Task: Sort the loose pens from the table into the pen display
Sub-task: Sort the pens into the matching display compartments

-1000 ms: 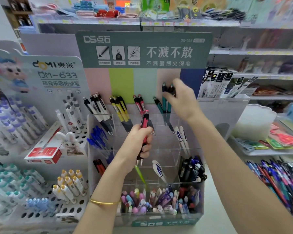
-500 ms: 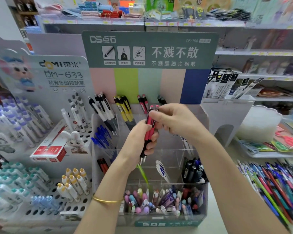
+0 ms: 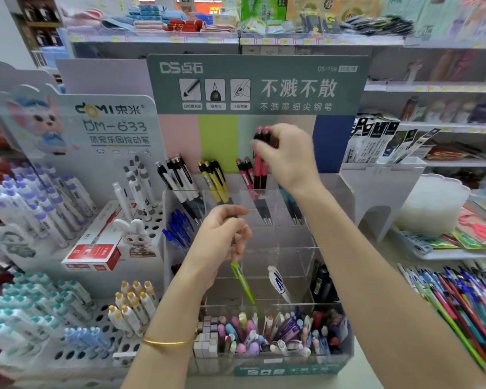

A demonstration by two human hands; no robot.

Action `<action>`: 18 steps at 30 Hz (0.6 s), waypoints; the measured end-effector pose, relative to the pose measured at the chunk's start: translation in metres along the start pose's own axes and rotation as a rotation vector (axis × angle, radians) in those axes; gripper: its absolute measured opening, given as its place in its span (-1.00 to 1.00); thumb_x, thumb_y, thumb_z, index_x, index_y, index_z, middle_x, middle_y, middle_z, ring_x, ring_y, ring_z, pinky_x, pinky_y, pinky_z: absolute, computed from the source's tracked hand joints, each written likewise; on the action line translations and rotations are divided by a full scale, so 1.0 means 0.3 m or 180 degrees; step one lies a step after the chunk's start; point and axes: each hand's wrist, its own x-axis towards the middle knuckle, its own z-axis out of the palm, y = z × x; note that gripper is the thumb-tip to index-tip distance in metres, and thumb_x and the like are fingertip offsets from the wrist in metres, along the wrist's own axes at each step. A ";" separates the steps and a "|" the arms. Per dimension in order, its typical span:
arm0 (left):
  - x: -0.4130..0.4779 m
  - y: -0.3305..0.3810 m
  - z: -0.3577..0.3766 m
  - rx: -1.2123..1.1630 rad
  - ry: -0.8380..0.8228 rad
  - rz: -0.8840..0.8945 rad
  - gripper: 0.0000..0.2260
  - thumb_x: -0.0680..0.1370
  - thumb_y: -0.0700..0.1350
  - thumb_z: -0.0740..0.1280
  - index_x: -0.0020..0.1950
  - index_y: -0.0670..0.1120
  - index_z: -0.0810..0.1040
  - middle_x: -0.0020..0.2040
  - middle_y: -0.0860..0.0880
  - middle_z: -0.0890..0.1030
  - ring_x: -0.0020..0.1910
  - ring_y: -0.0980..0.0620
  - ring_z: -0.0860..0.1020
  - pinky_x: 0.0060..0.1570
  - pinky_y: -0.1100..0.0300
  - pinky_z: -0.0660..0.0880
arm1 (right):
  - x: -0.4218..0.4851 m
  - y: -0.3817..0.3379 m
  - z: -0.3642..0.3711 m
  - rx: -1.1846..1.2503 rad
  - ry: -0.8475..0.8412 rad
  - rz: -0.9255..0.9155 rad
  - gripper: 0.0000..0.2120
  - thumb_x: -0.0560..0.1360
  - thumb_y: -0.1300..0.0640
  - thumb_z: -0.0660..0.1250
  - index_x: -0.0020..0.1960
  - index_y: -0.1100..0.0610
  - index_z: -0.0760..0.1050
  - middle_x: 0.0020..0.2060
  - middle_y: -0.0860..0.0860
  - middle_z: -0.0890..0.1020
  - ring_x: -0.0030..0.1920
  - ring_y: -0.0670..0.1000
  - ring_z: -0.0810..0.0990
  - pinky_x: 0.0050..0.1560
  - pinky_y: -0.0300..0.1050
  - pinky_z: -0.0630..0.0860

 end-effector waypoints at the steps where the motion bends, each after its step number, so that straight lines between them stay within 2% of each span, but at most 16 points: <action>1: -0.001 0.001 -0.005 0.0034 -0.0002 0.0013 -0.80 0.59 -0.30 0.17 0.17 -0.12 0.45 -0.30 -0.05 0.54 -0.48 0.08 0.40 -0.53 0.25 0.34 | -0.003 0.009 0.031 -0.0294 -0.0257 0.0040 -0.78 0.48 0.09 0.39 -0.24 0.21 0.47 -0.29 0.07 0.51 -0.19 0.11 0.51 -0.26 -0.08 0.34; 3: -0.003 0.002 -0.016 0.0089 -0.0005 0.0016 -0.80 0.60 -0.30 0.17 0.16 -0.11 0.47 -0.29 -0.05 0.53 -0.48 0.08 0.40 -0.52 0.24 0.34 | -0.015 0.023 0.080 -0.0647 -0.0593 0.0207 -0.74 0.48 0.08 0.38 -0.29 0.17 0.39 -0.29 0.09 0.49 -0.18 0.17 0.53 -0.28 -0.09 0.31; 5: -0.007 0.005 -0.026 0.0100 -0.0010 0.0014 -0.80 0.59 -0.31 0.17 0.16 -0.11 0.47 -0.30 -0.04 0.53 -0.49 0.09 0.40 -0.53 0.25 0.34 | -0.026 0.030 0.105 -0.0817 -0.0700 0.0377 -0.68 0.48 0.10 0.37 -0.34 0.15 0.31 -0.30 0.11 0.47 -0.15 0.22 0.55 -0.28 -0.09 0.30; 8: -0.009 0.008 -0.040 0.0040 -0.0018 -0.0024 -0.81 0.59 -0.32 0.17 0.14 -0.12 0.47 -0.32 -0.04 0.53 -0.51 0.10 0.40 -0.56 0.27 0.34 | -0.031 0.016 0.119 -0.0847 -0.0639 0.0482 -0.76 0.49 0.14 0.37 -0.26 0.18 0.36 -0.21 0.18 0.53 -0.12 0.24 0.54 -0.25 -0.08 0.32; 12: -0.008 0.010 -0.052 0.0012 -0.0085 -0.0035 -0.81 0.60 -0.32 0.17 0.13 -0.11 0.47 -0.33 -0.03 0.53 -0.51 0.09 0.40 -0.56 0.27 0.34 | -0.019 -0.001 0.135 -0.0678 -0.0665 0.0571 -0.75 0.45 0.16 0.42 -0.25 0.18 0.36 -0.25 0.14 0.50 -0.17 0.19 0.54 -0.25 -0.07 0.36; 14: -0.007 0.010 -0.053 0.0031 -0.0131 -0.0020 -0.81 0.60 -0.31 0.18 0.13 -0.10 0.47 -0.33 -0.02 0.53 -0.50 0.09 0.40 -0.55 0.26 0.34 | -0.020 -0.011 0.125 -0.0629 -0.0717 0.0669 -0.76 0.41 0.17 0.47 -0.16 0.20 0.39 -0.19 0.13 0.50 -0.14 0.15 0.53 -0.20 -0.05 0.41; 16: -0.005 0.010 -0.050 0.0044 -0.0190 -0.0003 -0.81 0.60 -0.31 0.18 0.13 -0.10 0.48 -0.32 -0.03 0.54 -0.49 0.08 0.40 -0.54 0.25 0.35 | -0.033 -0.022 0.097 -0.0501 -0.0582 0.0690 -0.68 0.39 0.22 0.49 0.01 0.25 0.39 -0.12 0.11 0.51 -0.09 0.14 0.51 -0.13 -0.04 0.45; 18: -0.002 0.008 -0.036 0.0035 -0.0268 -0.0009 -0.81 0.60 -0.31 0.18 0.14 -0.11 0.48 -0.32 -0.04 0.54 -0.49 0.08 0.40 -0.53 0.25 0.35 | -0.063 -0.028 0.055 -0.0273 -0.0331 0.0649 -0.68 0.41 0.27 0.46 0.04 0.23 0.36 -0.12 0.07 0.51 -0.09 0.10 0.51 -0.10 -0.05 0.46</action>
